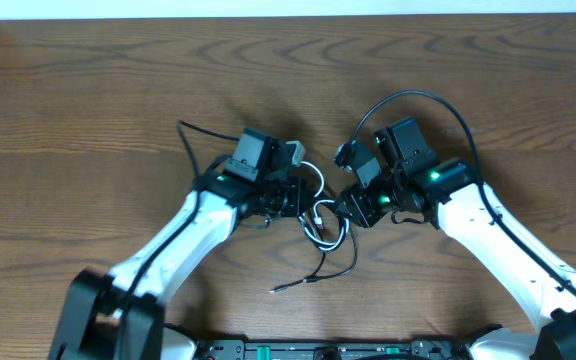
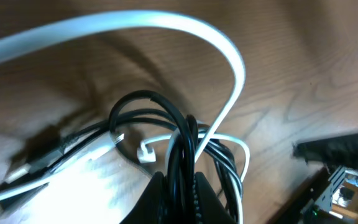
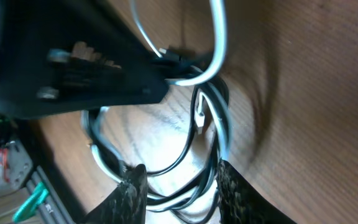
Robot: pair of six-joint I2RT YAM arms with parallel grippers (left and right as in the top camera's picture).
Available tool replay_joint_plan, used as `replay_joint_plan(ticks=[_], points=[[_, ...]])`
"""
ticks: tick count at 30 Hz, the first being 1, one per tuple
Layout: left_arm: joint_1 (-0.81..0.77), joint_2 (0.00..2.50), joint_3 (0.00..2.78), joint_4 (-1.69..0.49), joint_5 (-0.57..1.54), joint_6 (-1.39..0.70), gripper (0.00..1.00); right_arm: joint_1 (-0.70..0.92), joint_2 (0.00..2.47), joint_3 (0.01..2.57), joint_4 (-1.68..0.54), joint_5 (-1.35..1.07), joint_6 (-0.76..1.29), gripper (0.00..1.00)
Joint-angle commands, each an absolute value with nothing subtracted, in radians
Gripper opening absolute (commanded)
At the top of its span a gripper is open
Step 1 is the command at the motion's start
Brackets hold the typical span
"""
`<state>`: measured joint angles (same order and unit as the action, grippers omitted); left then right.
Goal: Untangle cables
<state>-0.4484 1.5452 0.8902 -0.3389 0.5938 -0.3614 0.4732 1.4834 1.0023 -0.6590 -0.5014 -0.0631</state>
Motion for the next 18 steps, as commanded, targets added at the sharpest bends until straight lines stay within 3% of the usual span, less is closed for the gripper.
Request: replay_joint_plan(ticks=[1, 13, 18], points=[[-0.456, 1.603, 0.887, -0.272, 0.667, -0.352, 0.07, 0.473, 1.464, 0.963, -0.611, -0.493, -0.101, 0.33], [-0.456, 1.710, 0.887, -0.196, 0.670, -0.317, 0.07, 0.473, 1.464, 0.764, -0.300, -0.367, -0.103, 0.33], [-0.456, 1.711, 0.887, -0.196, 0.669, -0.307, 0.08, 0.473, 1.464, 0.681, -0.177, -0.348, -0.102, 0.40]])
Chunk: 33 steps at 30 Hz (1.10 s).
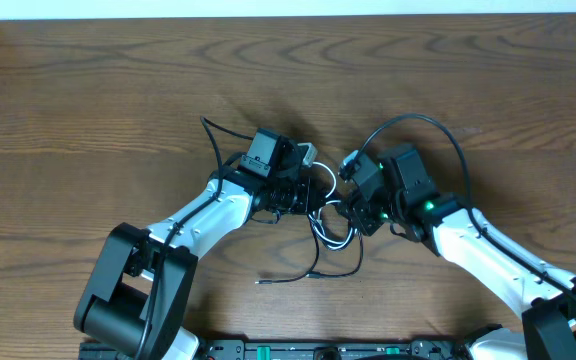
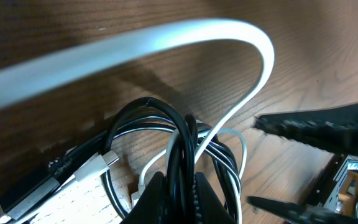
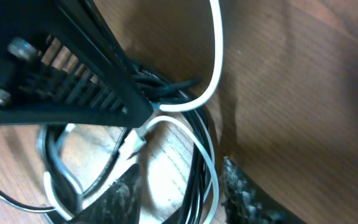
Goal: Untangle cables
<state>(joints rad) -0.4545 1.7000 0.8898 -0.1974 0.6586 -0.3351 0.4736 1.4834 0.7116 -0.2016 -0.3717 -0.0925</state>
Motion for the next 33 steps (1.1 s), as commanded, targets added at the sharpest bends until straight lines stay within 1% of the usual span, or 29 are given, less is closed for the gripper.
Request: replay_joint_plan(ticks=[1, 4, 7, 12, 15, 17, 18, 19, 25, 30, 33], points=[[-0.456, 1.711, 0.887, -0.196, 0.669, -0.307, 0.07, 0.473, 1.465, 0.666, -0.159, -0.336, -0.102, 0.41], [-0.456, 1.711, 0.887, -0.196, 0.665, -0.307, 0.07, 0.473, 1.465, 0.638, -0.126, -0.301, -0.102, 0.43], [-0.456, 1.711, 0.887, -0.196, 0.662, -0.307, 0.08, 0.473, 1.472, 0.620, -0.104, -0.286, -0.100, 0.43], [-0.456, 1.711, 0.887, -0.197, 0.662, -0.308, 0.07, 0.473, 1.512, 0.617, -0.083, -0.286, -0.056, 0.35], [-0.456, 1.711, 0.887, -0.196, 0.662, -0.308, 0.08, 0.472, 1.549, 0.617, -0.060, -0.286, -0.056, 0.25], [-0.456, 1.711, 0.887, -0.197, 0.662, -0.308, 0.08, 0.472, 1.560, 0.618, -0.048, -0.286, -0.055, 0.13], [-0.456, 1.711, 0.887, -0.197, 0.662, -0.308, 0.08, 0.471, 1.560, 0.618, -0.047, -0.279, -0.047, 0.03], [-0.456, 1.711, 0.887, -0.197, 0.657, -0.309, 0.08, 0.470, 1.559, 0.619, -0.045, -0.263, -0.032, 0.01], [-0.455, 1.711, 0.887, -0.239, 0.499, -0.380, 0.07, 0.456, 1.475, 0.620, -0.078, -0.253, 0.044, 0.01], [-0.455, 1.711, 0.887, -0.242, 0.496, -0.380, 0.07, 0.456, 1.341, 0.620, -0.118, -0.245, 0.075, 0.01], [-0.455, 1.711, 0.887, -0.242, 0.496, -0.380, 0.08, 0.456, 1.282, 0.620, -0.152, -0.133, 0.167, 0.01]])
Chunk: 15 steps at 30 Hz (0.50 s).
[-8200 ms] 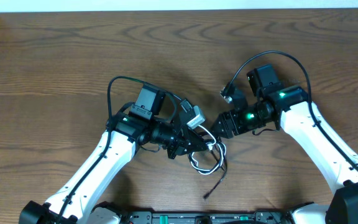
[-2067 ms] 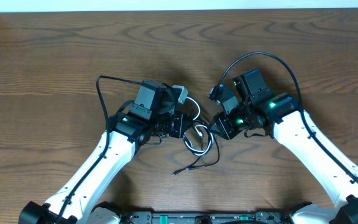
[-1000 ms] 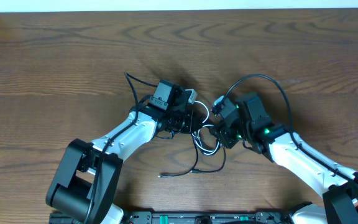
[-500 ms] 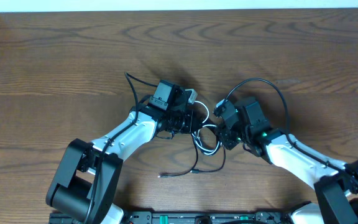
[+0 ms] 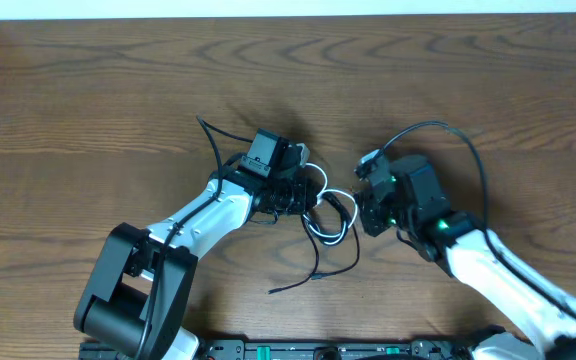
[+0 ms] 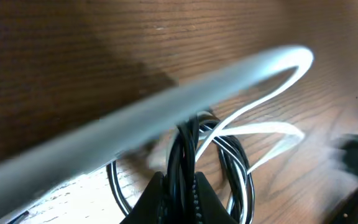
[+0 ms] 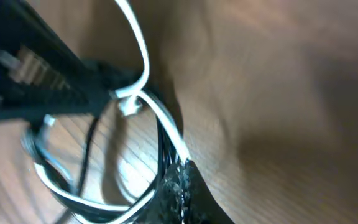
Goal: Untangle cables
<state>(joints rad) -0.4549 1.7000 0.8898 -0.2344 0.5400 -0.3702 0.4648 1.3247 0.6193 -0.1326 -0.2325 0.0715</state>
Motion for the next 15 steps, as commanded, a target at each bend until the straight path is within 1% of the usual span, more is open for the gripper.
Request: replay_joint_plan(ticks=[1, 4, 6, 8, 10, 11, 13, 14, 15], points=[[-0.455, 1.711, 0.887, -0.242, 0.496, -0.380, 0.08, 0.456, 1.271, 0.620, -0.168, -0.081, 0.201, 0.01], [-0.455, 1.711, 0.887, -0.242, 0.496, -0.380, 0.08, 0.456, 1.267, 0.619, -0.227, 0.079, 0.320, 0.01], [-0.455, 1.711, 0.887, -0.242, 0.496, -0.380, 0.08, 0.456, 1.277, 0.619, -0.257, 0.109, 0.344, 0.01], [-0.455, 1.711, 0.887, -0.243, 0.496, -0.380, 0.08, 0.458, 1.290, 0.619, -0.266, 0.060, 0.329, 0.10], [-0.455, 1.711, 0.887, -0.244, 0.496, -0.380, 0.07, 0.459, 1.309, 0.619, -0.254, -0.019, 0.253, 0.19], [-0.455, 1.711, 0.887, -0.245, 0.496, -0.380, 0.08, 0.459, 1.319, 0.619, -0.248, -0.054, 0.211, 0.29], [-0.455, 1.711, 0.887, -0.245, 0.498, -0.380, 0.07, 0.459, 1.344, 0.619, -0.233, -0.106, 0.147, 0.40], [-0.455, 1.711, 0.887, -0.245, 0.507, -0.379, 0.08, 0.458, 1.360, 0.619, -0.220, -0.134, 0.120, 0.44], [-0.455, 1.711, 0.887, -0.245, 0.518, -0.378, 0.07, 0.458, 1.376, 0.619, -0.206, -0.157, 0.103, 0.44]])
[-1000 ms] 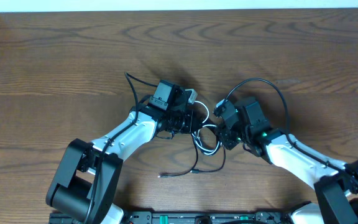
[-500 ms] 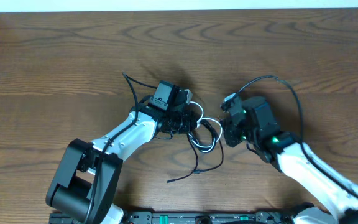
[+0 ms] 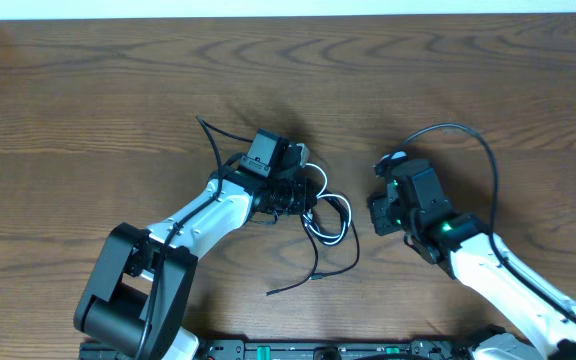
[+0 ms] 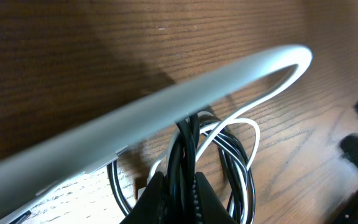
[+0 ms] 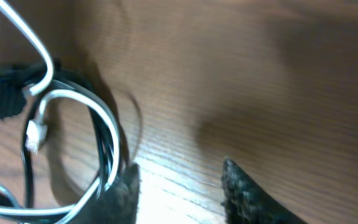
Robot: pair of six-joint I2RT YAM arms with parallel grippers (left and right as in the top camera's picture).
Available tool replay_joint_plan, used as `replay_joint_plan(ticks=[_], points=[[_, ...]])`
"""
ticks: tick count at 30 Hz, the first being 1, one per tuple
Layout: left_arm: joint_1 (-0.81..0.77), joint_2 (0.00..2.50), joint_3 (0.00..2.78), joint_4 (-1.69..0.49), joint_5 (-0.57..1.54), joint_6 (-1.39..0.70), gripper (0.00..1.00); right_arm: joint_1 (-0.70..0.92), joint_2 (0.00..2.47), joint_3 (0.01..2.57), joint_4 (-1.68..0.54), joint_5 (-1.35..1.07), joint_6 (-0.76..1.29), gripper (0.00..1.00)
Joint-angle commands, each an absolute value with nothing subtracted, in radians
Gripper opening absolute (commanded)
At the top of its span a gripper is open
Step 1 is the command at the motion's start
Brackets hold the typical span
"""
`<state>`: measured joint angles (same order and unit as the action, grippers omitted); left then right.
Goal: Untangle cables
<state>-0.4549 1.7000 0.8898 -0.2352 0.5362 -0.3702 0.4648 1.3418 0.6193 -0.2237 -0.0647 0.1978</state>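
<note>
A small tangle of black and white cables (image 3: 328, 218) lies on the wooden table between the arms. My left gripper (image 3: 296, 195) is shut on several black strands (image 4: 188, 146) of it, and a white cable (image 4: 166, 106) arches blurred across the left wrist view. My right gripper (image 3: 373, 215) stands open just right of the tangle, nothing between its fingers (image 5: 241, 193). The white loop (image 5: 101, 124) and a white plug (image 5: 33, 134) lie to its left. One black tail (image 3: 313, 275) trails toward the front edge.
Bare wooden table (image 3: 88, 90) surrounds the arms. Each arm carries its own black wiring loop, the right one (image 3: 473, 140) arching behind its wrist. A white wall strip (image 3: 288, 8) marks the far edge, a black rail (image 3: 348, 350) the front.
My right gripper was shut on strands at the tangle's right side; now it is open and a little farther right, clear of them. The white loop has slackened. The left gripper keeps its hold.
At first my left gripper held the black strands while the right one stood open at the tangle. Both then sat slightly farther back, right still open. Later the right was shut on strands, with the tangle stretched rightward. Now it has let go.
</note>
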Motion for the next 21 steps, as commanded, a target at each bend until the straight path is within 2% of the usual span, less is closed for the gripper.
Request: replay_joint_plan(ticks=[1, 5, 14, 21], points=[[-0.455, 1.711, 0.887, -0.244, 0.534, -0.368, 0.08, 0.458, 1.393, 0.619, -0.190, -0.178, 0.092, 0.44], [-0.455, 1.711, 0.887, -0.245, 0.628, -0.300, 0.07, 0.458, 1.465, 0.619, -0.116, -0.250, 0.063, 0.43], [-0.456, 1.711, 0.887, -0.244, 0.647, -0.300, 0.08, 0.459, 1.552, 0.619, -0.060, -0.265, 0.043, 0.34], [-0.456, 1.712, 0.887, -0.244, 0.647, -0.312, 0.07, 0.459, 1.557, 0.619, -0.070, -0.170, 0.043, 0.36]])
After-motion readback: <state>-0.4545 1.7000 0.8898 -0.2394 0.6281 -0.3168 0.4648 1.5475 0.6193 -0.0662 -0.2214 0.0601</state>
